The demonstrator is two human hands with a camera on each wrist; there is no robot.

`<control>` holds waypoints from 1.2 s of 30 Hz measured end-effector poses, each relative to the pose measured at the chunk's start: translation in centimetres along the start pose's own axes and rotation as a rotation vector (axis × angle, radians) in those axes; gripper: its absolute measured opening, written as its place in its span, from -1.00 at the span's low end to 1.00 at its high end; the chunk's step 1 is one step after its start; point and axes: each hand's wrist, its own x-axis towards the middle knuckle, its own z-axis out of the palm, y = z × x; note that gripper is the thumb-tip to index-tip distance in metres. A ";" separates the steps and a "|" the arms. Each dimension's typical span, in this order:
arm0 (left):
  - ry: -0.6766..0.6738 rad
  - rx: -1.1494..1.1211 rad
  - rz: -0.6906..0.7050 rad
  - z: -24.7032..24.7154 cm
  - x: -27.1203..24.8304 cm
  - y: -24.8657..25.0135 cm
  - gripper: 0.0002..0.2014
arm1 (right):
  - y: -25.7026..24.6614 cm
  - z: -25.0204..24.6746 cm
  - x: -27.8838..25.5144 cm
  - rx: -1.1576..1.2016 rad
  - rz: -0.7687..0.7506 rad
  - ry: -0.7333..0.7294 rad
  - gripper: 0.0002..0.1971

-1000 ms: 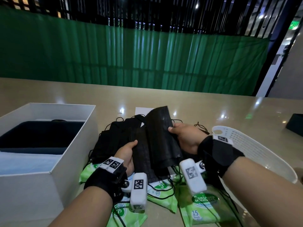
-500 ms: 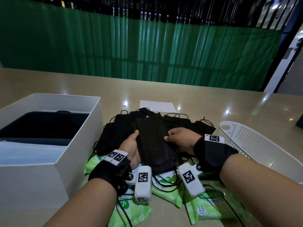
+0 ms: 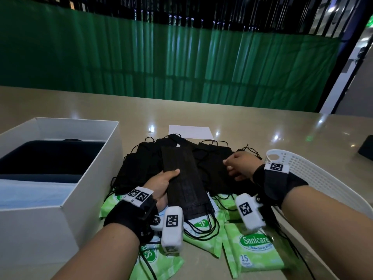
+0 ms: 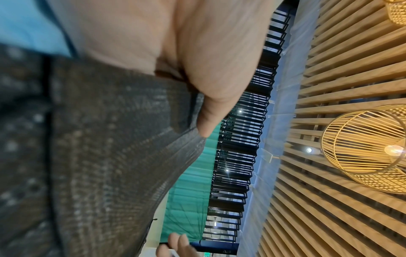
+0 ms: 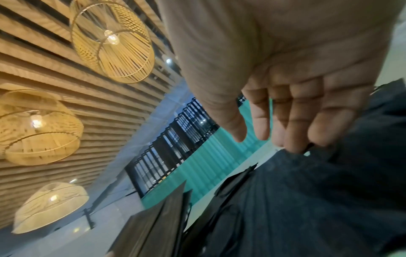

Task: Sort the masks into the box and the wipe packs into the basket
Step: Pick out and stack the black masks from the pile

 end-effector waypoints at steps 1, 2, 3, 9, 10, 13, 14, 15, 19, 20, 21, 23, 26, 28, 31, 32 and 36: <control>-0.011 0.002 -0.012 -0.1 0.1 0.0 -0.61 | 0.4 -0.6 0.2 -0.029 0.038 0.026 -0.86; -0.018 0.001 -0.019 -0.1 0.1 0.0 -0.60 | 0.8 -1.2 0.4 -0.061 0.081 0.034 -0.86; -0.022 -0.003 -0.023 -0.1 0.1 0.0 -0.59 | 1.2 -1.5 0.5 -0.096 0.123 0.024 -0.84; 0.000 -0.009 -0.052 0.0 0.0 0.1 -0.58 | 2.0 -0.3 1.0 -0.159 0.232 -0.111 -0.77; 0.008 -0.007 -0.053 0.0 0.1 0.1 -0.58 | 1.8 0.0 1.0 -0.158 0.227 -0.112 -0.77; 0.015 -0.010 -0.057 0.0 0.0 0.1 -0.59 | 1.6 0.7 1.2 -0.170 0.195 -0.114 -0.77; 0.016 -0.013 -0.057 0.0 0.0 0.1 -0.60 | 1.6 0.9 1.3 -0.183 0.192 -0.116 -0.75; 0.018 -0.016 -0.055 0.0 0.0 0.1 -0.60 | 1.6 1.1 1.3 -0.208 0.186 -0.119 -0.75; 0.036 -0.020 -0.043 0.0 0.1 0.2 -0.63 | 1.5 1.1 1.3 -0.205 0.171 -0.120 -0.85; 0.045 -0.023 -0.045 0.0 0.2 0.2 -0.64 | 1.5 0.8 1.4 -0.170 0.169 -0.100 -0.87; 0.053 -0.026 -0.053 0.0 0.2 0.2 -0.64 | 1.6 0.4 1.4 -0.144 0.160 -0.070 -0.85; 0.058 -0.024 -0.074 -0.1 0.2 0.3 -0.64 | 1.8 -0.7 1.5 -0.065 0.153 0.009 -0.79; 0.066 -0.025 -0.092 0.0 0.0 0.5 -0.63 | 1.8 -2.3 0.9 0.092 0.081 0.130 -0.89; 0.073 -0.034 -0.091 0.1 0.0 0.5 -0.62 | 1.6 -3.2 0.4 0.214 0.034 0.139 -0.94; 0.080 -0.026 -0.097 0.3 -0.3 0.5 -0.62 | 1.3 -4.3 -0.1 0.352 -0.035 0.102 -0.85; 0.081 -0.023 -0.097 0.4 -0.3 0.6 -0.61 | 1.2 -4.5 -0.3 0.363 -0.054 0.093 -0.83; 0.085 -0.020 -0.098 0.6 -0.8 0.7 -0.62 | 0.7 -4.6 -1.8 0.349 -0.107 0.077 -0.83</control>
